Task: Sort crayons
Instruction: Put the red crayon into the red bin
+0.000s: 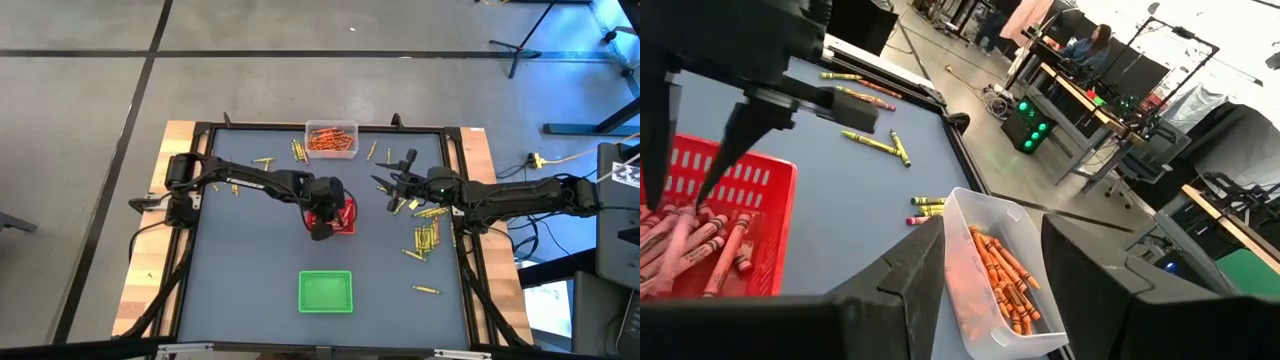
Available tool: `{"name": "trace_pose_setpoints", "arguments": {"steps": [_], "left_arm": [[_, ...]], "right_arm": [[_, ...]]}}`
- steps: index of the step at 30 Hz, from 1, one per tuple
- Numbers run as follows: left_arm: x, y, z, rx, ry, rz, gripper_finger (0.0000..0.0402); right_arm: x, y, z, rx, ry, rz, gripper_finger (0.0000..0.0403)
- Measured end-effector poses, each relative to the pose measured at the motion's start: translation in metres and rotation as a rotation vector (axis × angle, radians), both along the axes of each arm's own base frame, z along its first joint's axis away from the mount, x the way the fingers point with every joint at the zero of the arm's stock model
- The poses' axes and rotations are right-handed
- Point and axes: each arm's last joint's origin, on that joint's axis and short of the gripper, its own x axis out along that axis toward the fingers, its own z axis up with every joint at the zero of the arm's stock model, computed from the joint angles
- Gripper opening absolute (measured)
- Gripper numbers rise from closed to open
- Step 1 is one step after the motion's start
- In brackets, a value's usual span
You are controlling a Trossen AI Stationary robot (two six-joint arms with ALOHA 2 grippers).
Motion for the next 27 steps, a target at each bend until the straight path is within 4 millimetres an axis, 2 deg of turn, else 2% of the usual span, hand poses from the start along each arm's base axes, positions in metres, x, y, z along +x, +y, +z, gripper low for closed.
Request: {"name": "trace_pose_setpoints", "arguments": {"steps": [5,11,16,20,23,27], "left_arm": [[-0.004,-0.001,0.007,0.061,0.004,0.062,0.0133],[-0.025,0.003,0.045,0.133,-0.024,0.203,0.0158],[-0.058,0.012,0.08,0.199,0.003,0.333,0.0159],[-0.088,0.025,0.096,0.271,0.08,0.488,0.0156],[-0.108,0.039,0.103,0.31,0.142,0.639,0.0155],[-0.131,0.063,0.101,0.329,0.263,0.832,0.0154]], "right_arm": [[0.0,0.0,0.0,0.001,0.0,0.0,0.0166],[0.0,0.0,0.0,0.001,0.001,0.0,0.0166],[0.0,0.0,0.0,0.001,0.0,-0.001,0.0166],[0.0,0.0,0.0,0.003,-0.001,0.0,0.0166],[0.0,0.0,0.0,0.015,-0.007,-0.002,0.0166],[0.0,0.0,0.0,0.015,-0.008,-0.002,0.0166]]}}
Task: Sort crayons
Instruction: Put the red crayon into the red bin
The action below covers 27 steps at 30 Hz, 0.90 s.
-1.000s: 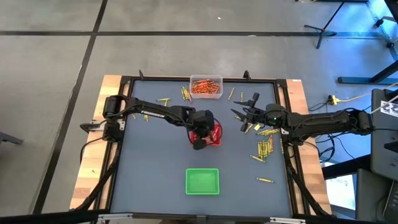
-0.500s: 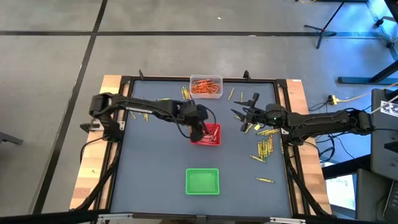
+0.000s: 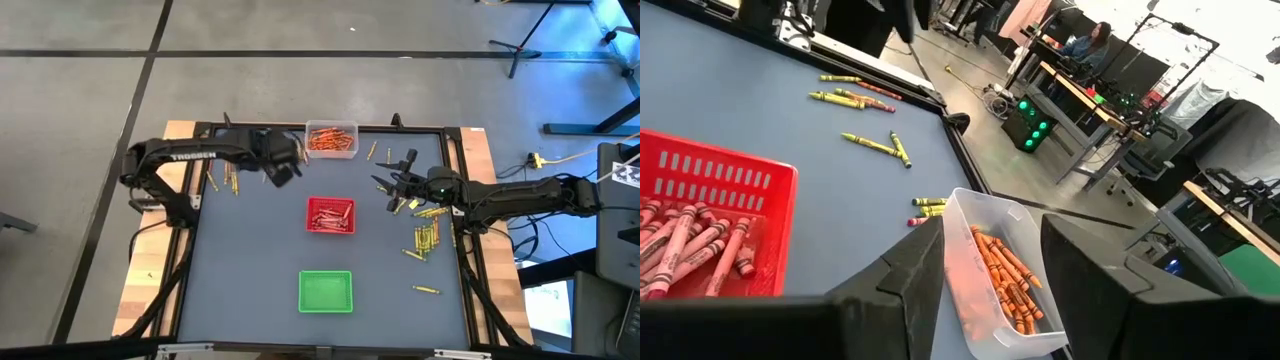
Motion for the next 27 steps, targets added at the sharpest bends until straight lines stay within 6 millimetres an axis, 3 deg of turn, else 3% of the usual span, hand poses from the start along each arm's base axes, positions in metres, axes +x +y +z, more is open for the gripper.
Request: {"name": "trace_pose_setpoints", "arguments": {"steps": [4,13,18,27], "left_arm": [[-0.017,0.027,-0.012,-0.029,0.04,0.177,0.0154],[-0.066,0.082,-0.061,-0.193,0.131,0.429,0.0154],[-0.089,0.099,-0.083,-0.262,0.124,0.522,0.0154],[-0.114,0.121,-0.108,-0.335,0.03,0.573,0.0154]], "right_arm": [[0.0,0.0,0.0,0.0,0.0,0.0,0.0166],[0.0,0.0,0.0,0.001,0.0,-0.001,0.0166],[0.0,0.0,0.0,0.001,-0.001,-0.001,0.0166],[0.0,0.0,0.0,0.001,-0.002,0.0,0.0166]]}}
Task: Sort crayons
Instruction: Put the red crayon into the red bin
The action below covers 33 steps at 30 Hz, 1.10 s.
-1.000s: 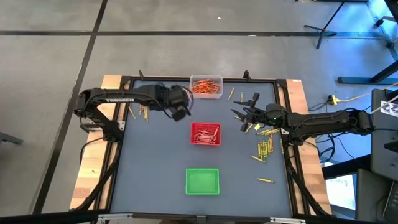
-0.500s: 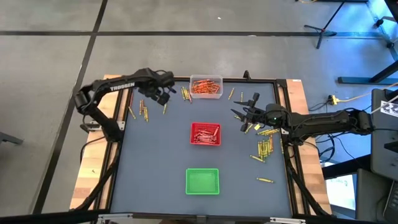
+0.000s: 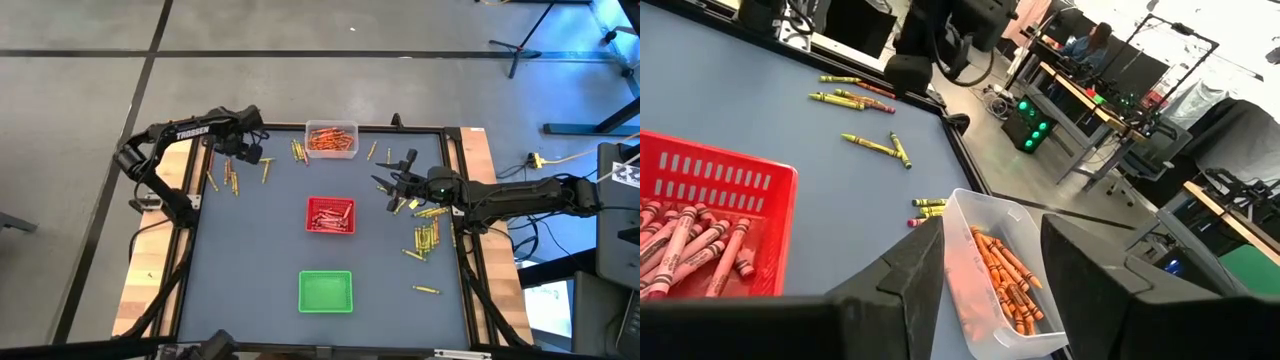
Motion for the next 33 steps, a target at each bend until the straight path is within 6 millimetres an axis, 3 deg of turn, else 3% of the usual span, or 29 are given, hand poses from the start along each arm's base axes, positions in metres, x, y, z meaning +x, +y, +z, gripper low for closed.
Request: {"name": "trace_pose_setpoints", "arguments": {"steps": [15,24,33], "left_arm": [[-0.032,0.014,-0.023,-0.053,-0.084,0.095,0.0154],[-0.03,0.022,-0.037,-0.087,-0.06,0.093,0.0154],[-0.025,0.03,-0.039,-0.083,-0.058,0.094,0.0154]], "right_arm": [[0.0,0.0,0.001,-0.001,-0.006,0.0,0.0166],[0.0,0.0,0.001,-0.002,-0.008,0.0,0.0166],[0.0,0.0,0.001,-0.002,-0.008,0.0,0.0166]]}}
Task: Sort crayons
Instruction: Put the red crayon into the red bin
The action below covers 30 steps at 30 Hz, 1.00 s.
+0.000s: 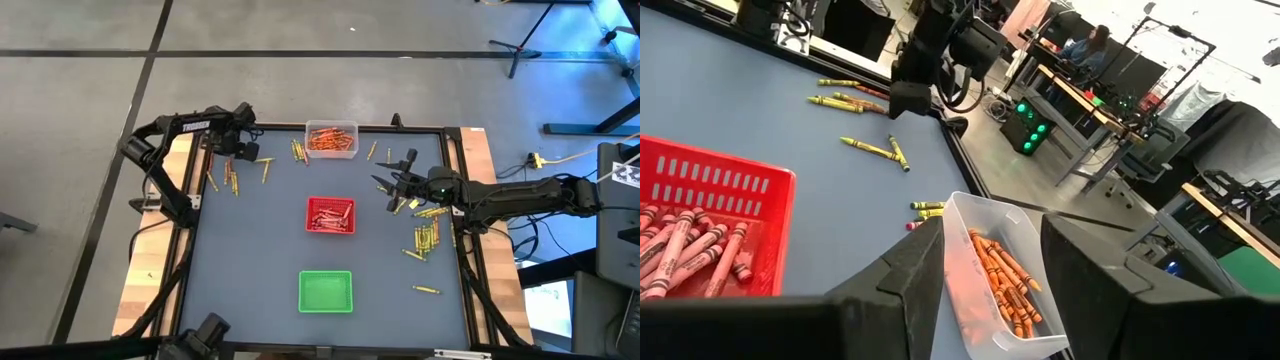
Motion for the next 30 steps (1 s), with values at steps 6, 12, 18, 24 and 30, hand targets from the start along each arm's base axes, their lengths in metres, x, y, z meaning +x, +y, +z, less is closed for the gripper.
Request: {"name": "trace_pose_setpoints", "arguments": {"steps": [6,12,18,24,30], "left_arm": [[0.004,-0.001,-0.009,0.0,0.073,-0.01,0.0153],[0.014,-0.005,-0.016,-0.017,0.108,-0.061,0.0151],[0.016,-0.006,-0.016,-0.045,0.067,-0.063,0.0115],[0.015,-0.004,-0.015,-0.065,0.027,-0.055,0.0068],[0.016,-0.004,-0.016,-0.082,0.015,-0.083,0.0039]], "right_arm": [[0.0,0.0,0.0,0.0,0.001,0.0,0.0166],[0.0,0.0,0.0,0.0,0.001,0.0,0.0166],[0.0,0.0,0.0,0.0,0.001,0.0,0.0166],[0.0,0.0,0.0,0.001,0.001,0.0,0.0166],[0.0,0.0,0.0,0.001,0.001,0.0,0.0166]]}}
